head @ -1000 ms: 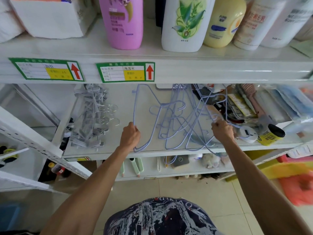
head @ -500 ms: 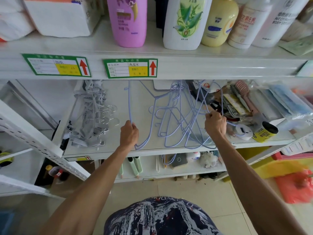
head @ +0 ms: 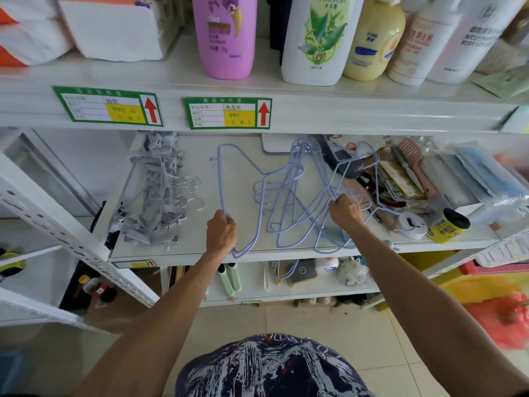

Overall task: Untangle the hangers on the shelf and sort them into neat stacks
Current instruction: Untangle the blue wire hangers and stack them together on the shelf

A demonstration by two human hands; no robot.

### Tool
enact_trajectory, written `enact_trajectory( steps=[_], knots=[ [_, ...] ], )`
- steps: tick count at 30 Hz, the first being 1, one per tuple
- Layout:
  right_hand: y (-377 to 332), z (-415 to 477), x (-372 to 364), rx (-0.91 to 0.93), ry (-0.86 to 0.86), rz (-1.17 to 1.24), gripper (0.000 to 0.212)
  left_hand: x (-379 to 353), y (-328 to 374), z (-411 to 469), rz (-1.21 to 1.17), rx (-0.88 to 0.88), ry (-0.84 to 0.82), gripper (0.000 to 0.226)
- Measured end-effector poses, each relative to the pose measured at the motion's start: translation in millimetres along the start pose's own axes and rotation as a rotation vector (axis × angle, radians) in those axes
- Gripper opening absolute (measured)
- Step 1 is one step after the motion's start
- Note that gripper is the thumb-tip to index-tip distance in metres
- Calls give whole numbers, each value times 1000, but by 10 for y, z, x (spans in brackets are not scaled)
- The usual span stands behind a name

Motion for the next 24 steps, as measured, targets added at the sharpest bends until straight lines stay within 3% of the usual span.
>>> enact_trajectory(
  steps=[12,15,20,24],
  knots=[
    [-182,-4,-159,8,80,-43,50,-8,45,-26,-16,8,21,29],
    [-168,95,-193,25,26,80,26,-2,54,-26,-17,12,27,29],
    [-269,150,-171,-36,-69,426,23,4,55,3,-27,18,38,28],
    [-372,199,-91,49,-104,557,12,-12,68,17,-25,22,48,27]
  ],
)
Point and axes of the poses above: each hand's wrist, its own z-axis towards the middle knuckle, its own x-axis out of the back of the hand, y = z × x, the point moved 2 cm from there along z, towards the middle knuckle, and after that the axes turned 1 degree about -z, right-handed, at the moved point
